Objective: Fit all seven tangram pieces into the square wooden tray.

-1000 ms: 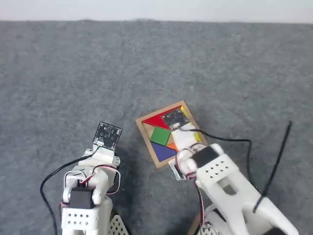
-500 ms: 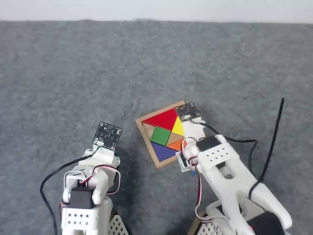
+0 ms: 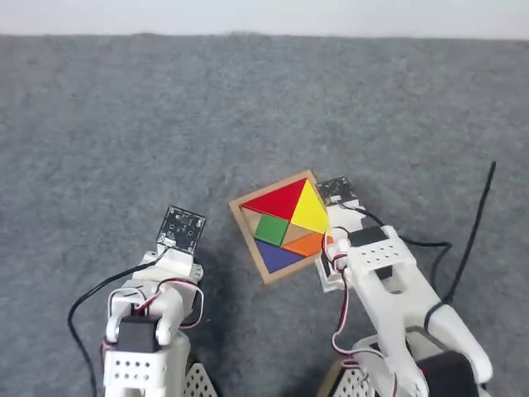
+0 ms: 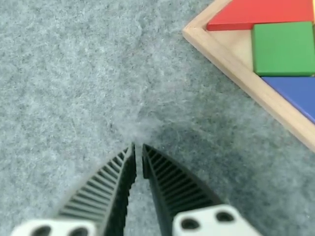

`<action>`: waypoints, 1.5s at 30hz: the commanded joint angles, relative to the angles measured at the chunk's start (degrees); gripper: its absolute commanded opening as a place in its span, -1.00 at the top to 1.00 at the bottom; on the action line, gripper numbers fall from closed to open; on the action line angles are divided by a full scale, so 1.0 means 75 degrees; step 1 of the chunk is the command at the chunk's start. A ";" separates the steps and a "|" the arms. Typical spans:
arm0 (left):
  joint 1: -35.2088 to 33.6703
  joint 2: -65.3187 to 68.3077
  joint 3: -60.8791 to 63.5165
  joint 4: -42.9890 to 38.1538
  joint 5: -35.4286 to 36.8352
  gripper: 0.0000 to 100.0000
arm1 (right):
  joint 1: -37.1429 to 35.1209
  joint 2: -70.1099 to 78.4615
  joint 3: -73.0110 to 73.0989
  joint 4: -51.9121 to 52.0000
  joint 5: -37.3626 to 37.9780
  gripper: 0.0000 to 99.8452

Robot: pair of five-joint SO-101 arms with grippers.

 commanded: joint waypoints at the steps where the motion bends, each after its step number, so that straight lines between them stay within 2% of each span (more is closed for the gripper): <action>1: -0.0035 -0.0129 -0.0076 0.0023 -0.0059 0.96 | 0.0088 0.0029 -0.0258 -0.0111 0.0680 0.95; 6: -0.0047 -0.0129 -0.0076 0.0023 -0.0059 0.96 | 0.0135 0.0018 -0.0293 -0.0100 0.0973 0.99; 11: -0.0047 -0.0129 -0.0076 0.0023 -0.0059 0.96 | 0.0147 -0.0768 -0.0680 0.0674 0.1032 0.99; 15: -0.0047 -0.0129 -0.0076 0.0023 -0.0059 0.96 | 0.0088 -0.1811 -0.0961 0.0791 0.1747 0.99; 18: -0.0047 -0.0129 -0.0076 0.0023 -0.0059 0.96 | -0.0064 -0.2034 -0.1571 0.0838 0.1875 0.99; 26: -0.0047 -0.0129 -0.0076 0.0023 -0.0059 0.96 | -0.1495 0.0088 -0.3634 0.0686 0.1747 0.99; 35: -0.0047 -0.0129 -0.0076 0.0023 -0.0059 0.96 | -0.1577 0.3276 -0.5826 -0.0205 0.1278 0.99; 45: -0.0047 -0.0129 -0.0076 0.0023 -0.0059 0.96 | -0.1729 0.4472 -0.6330 -0.0768 0.0996 0.99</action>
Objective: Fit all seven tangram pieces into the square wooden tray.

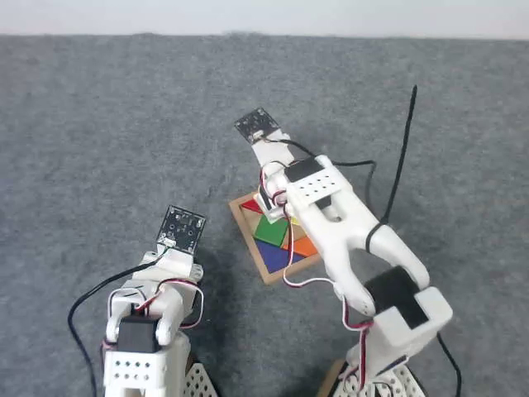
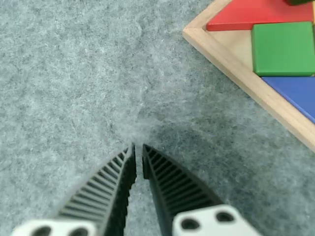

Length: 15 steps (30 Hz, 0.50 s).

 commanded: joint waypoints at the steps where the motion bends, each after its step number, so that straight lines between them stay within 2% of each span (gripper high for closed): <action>1: -0.0047 -0.0129 -0.0076 0.0023 -0.0059 0.96 | -0.0135 -0.0006 -0.0457 -0.0205 -0.0105 0.99; 3: -0.0047 -0.0129 -0.0076 0.0023 -0.0059 0.96 | -0.0135 0.0029 -0.0457 -0.0205 -0.0105 0.97; 7: -0.0047 -0.0129 -0.0076 0.0023 -0.0059 0.96 | -0.0135 0.0041 -0.0445 -0.0217 -0.0129 0.80; 15: -0.0047 -0.0129 -0.0076 0.0023 -0.0059 0.96 | -0.0475 -0.0041 -0.0434 -0.0217 -0.0117 0.83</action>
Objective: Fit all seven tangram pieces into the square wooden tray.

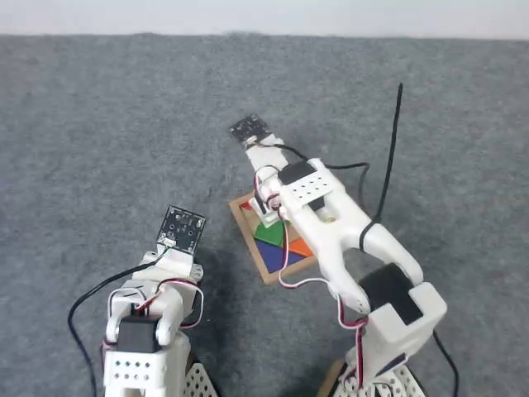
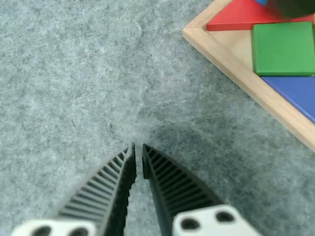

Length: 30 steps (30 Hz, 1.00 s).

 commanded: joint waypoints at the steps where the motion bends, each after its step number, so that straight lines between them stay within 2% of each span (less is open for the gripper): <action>1: -0.0047 -0.0129 -0.0076 0.0023 -0.0059 0.96 | -0.0205 -0.0205 -0.0410 -0.0111 -0.0082 0.83; 13: -0.0047 -0.0129 -0.0076 0.0023 -0.0059 0.96 | -0.0615 -0.0205 -0.0316 -0.0018 -0.0059 0.83; 18: -0.0047 -0.0129 -0.0076 0.0023 -0.0059 0.96 | -0.0932 -0.0205 -0.0305 0.0334 0.0598 0.83; 22: -0.0047 -0.0129 -0.0076 0.0023 -0.0059 0.96 | -0.0908 -0.0205 -0.0340 0.0416 0.0692 0.83; 26: -0.0047 -0.0129 -0.0076 0.0023 -0.0059 0.96 | -0.0744 -0.0205 -0.0340 0.0428 0.0727 0.68; 30: -0.0047 -0.0129 -0.0076 0.0023 -0.0059 0.96 | -0.0885 -0.0217 -0.0363 0.0768 0.1278 0.50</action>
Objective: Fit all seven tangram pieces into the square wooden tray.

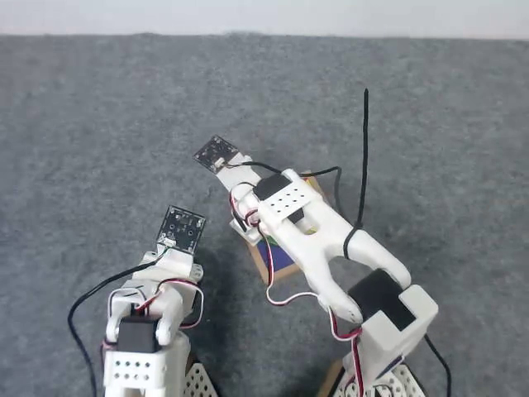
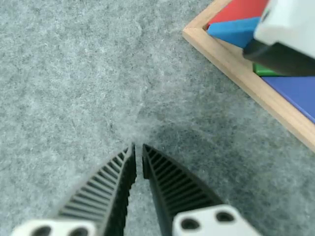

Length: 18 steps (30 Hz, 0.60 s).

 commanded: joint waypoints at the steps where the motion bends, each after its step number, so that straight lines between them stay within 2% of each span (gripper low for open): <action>1: -0.0047 -0.0129 -0.0076 0.0023 -0.0059 0.96 | -0.0111 -0.0240 -0.0387 0.0369 0.0434 0.47; 9: -0.0047 -0.0129 -0.0076 0.0023 -0.0059 0.96 | -0.0135 -0.1248 -0.0375 0.0826 0.0422 0.45; 14: -0.0047 -0.0129 -0.0076 0.0023 -0.0059 0.96 | -0.0076 -0.1448 0.0129 0.0299 0.0012 0.45; 16: -0.0047 -0.0129 -0.0076 0.0023 -0.0059 0.96 | -0.0100 -0.1448 0.0457 -0.0064 -0.0035 0.53; 18: -0.0047 -0.0129 -0.0076 0.0023 -0.0059 0.96 | -0.0088 -0.1506 0.0738 -0.0381 -0.0281 0.74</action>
